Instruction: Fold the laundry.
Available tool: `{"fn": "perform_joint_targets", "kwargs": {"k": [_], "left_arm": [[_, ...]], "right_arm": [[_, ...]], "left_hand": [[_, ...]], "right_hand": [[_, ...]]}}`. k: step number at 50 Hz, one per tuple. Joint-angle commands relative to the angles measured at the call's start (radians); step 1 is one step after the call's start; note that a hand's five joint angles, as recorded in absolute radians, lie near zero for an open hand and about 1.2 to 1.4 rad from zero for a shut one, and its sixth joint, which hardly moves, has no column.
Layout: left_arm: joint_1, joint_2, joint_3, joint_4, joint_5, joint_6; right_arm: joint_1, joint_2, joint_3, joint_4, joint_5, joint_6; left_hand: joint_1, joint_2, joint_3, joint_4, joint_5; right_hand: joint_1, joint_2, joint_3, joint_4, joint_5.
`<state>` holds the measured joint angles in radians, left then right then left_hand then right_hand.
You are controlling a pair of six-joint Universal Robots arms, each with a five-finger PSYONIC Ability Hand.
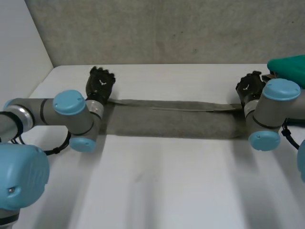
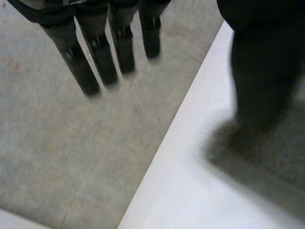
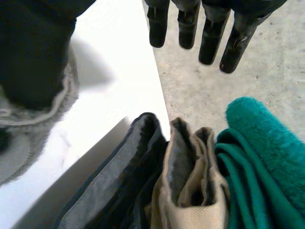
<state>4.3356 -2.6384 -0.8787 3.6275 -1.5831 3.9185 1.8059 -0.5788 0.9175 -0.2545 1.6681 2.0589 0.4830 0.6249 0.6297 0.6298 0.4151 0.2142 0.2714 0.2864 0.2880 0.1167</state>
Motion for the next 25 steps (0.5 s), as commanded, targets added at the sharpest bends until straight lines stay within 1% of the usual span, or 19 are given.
{"fn": "perform_joint_targets", "kwargs": {"k": [1,3,4,6,7,8,10,11,14,16,18,25], "left_arm": [[-0.028,0.099,-0.074,0.051,-0.003,-0.010],[-0.028,0.145,-0.123,0.056,-0.008,-0.018],[-0.028,0.187,-0.167,0.056,-0.009,-0.028],[-0.027,0.233,-0.225,0.056,-0.009,-0.045],[-0.028,0.277,-0.285,0.057,-0.009,-0.063],[-0.027,0.297,-0.317,0.056,-0.009,-0.074],[-0.028,0.381,-0.437,0.056,-0.009,-0.117],[-0.030,0.421,-0.497,0.054,-0.006,-0.140],[-0.033,0.464,-0.574,0.054,-0.003,-0.169],[-0.034,0.488,-0.624,0.053,-0.002,-0.180],[-0.034,0.503,-0.661,0.054,0.000,-0.183],[-0.034,0.500,-0.681,0.056,0.000,-0.183]], "right_arm": [[0.015,-0.133,0.089,-0.167,-0.002,0.087],[0.013,-0.186,0.130,-0.175,-0.007,0.134],[0.010,-0.240,0.173,-0.170,-0.019,0.191],[0.006,-0.297,0.224,-0.155,-0.047,0.248],[0.004,-0.378,0.295,-0.111,-0.097,0.318],[0.001,-0.401,0.311,-0.095,-0.106,0.332],[-0.025,-0.495,0.392,0.018,-0.149,0.418],[-0.055,-0.518,0.423,0.074,-0.156,0.456],[-0.106,-0.532,0.471,0.174,-0.162,0.512],[-0.129,-0.532,0.503,0.242,-0.169,0.533],[-0.140,-0.530,0.537,0.267,-0.176,0.541],[-0.174,-0.509,0.577,0.213,-0.200,0.537]], "left_hand": [[-0.308,-0.450,-0.455,-0.455,-0.415],[-0.308,-0.450,-0.455,-0.455,-0.415],[-0.308,-0.450,-0.455,-0.455,-0.415],[-0.308,-0.450,-0.455,-0.455,-0.415],[-0.308,-0.450,-0.455,-0.455,-0.415],[-0.308,-0.450,-0.455,-0.455,-0.415],[-0.308,-0.450,-0.455,-0.455,-0.415],[-0.308,-0.450,-0.455,-0.455,-0.415],[-0.308,-0.450,-0.455,-0.455,-0.415],[-0.308,-0.450,-0.455,-0.455,-0.415],[-0.308,-0.450,-0.455,-0.455,-0.415],[-0.308,-0.450,-0.455,-0.455,-0.415]], "right_hand": [[-0.040,-0.097,-0.112,-0.113,-0.117],[-0.040,-0.097,-0.112,-0.113,-0.117],[-0.040,-0.097,-0.112,-0.113,-0.117],[-0.040,-0.097,-0.112,-0.113,-0.117],[-0.040,-0.097,-0.112,-0.113,-0.117],[-0.040,-0.097,-0.112,-0.113,-0.117],[-0.040,-0.097,-0.112,-0.113,-0.117],[-0.040,-0.097,-0.112,-0.113,-0.117],[-0.038,-0.096,-0.111,-0.112,-0.115],[0.014,-0.043,-0.058,-0.059,-0.063],[0.044,-0.013,-0.028,-0.030,-0.033],[0.070,0.013,-0.002,-0.003,-0.007]]}}
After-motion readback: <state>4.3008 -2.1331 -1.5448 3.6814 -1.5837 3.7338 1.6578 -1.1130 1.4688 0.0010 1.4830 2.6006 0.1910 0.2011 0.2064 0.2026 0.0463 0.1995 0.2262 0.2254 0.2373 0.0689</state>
